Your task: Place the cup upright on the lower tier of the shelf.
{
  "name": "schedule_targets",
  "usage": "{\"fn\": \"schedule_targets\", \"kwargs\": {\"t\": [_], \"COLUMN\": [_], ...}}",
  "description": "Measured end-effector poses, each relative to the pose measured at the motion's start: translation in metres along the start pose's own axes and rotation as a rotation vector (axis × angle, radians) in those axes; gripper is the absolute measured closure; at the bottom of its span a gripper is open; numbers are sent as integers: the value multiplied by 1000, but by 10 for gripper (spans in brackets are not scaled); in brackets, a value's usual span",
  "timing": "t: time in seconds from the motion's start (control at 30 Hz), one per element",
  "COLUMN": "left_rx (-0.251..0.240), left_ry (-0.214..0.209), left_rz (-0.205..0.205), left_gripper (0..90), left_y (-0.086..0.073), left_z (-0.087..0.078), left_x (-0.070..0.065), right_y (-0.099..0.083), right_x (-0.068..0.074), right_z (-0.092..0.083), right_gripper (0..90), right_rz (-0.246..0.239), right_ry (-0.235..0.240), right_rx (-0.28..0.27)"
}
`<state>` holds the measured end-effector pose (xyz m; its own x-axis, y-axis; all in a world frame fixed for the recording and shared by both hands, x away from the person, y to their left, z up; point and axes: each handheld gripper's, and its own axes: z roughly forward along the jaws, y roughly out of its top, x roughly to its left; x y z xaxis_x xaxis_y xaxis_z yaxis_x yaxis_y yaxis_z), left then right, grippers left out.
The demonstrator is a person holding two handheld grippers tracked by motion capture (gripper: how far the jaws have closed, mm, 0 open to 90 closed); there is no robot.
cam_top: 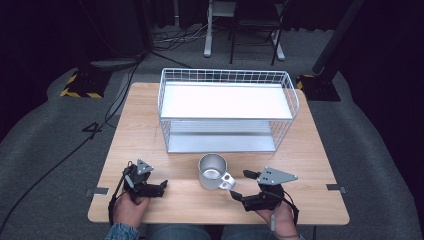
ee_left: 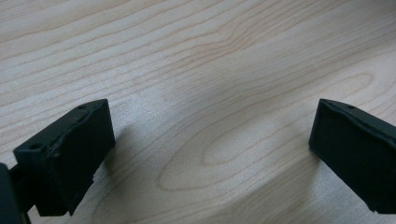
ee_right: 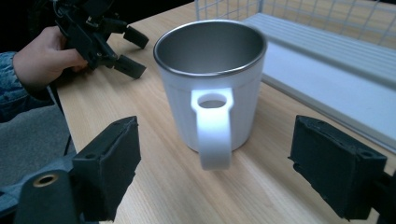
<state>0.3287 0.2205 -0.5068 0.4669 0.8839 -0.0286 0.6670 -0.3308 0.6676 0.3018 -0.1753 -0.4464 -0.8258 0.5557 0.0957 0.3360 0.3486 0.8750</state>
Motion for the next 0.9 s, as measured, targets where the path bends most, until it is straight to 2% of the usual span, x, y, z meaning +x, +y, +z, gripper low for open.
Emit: {"fn": "schedule_targets", "kwargs": {"t": [0.13, 0.23, 0.33, 0.73, 0.8, 0.9], "left_rx": [0, 0, 0, 0, 0, 0], "left_ry": [0, 0, 0, 0, 0, 0], "left_rz": [0, 0, 0, 0, 0, 0], "left_gripper": [5, 5, 5, 5, 5, 6], "left_y": [0, 0, 0, 0, 0, 0], "left_z": [0, 0, 0, 0, 0, 0], "left_x": [0, 0, 0, 0, 0, 0], "right_y": [-2, -5, -7, -10, -10, -9], "right_x": [-1, -4, -4, -7, -5, -3], "right_z": [10, 18, 22, 34, 34, 33], "right_gripper": [185, 284, 369, 630, 687, 704], "right_rz": [4, 6, -6, -23, -45, -73], "right_ry": [14, 33, 42, 27, 21, 0], "right_rx": [21, 61, 75, 116, 110, 109]}}
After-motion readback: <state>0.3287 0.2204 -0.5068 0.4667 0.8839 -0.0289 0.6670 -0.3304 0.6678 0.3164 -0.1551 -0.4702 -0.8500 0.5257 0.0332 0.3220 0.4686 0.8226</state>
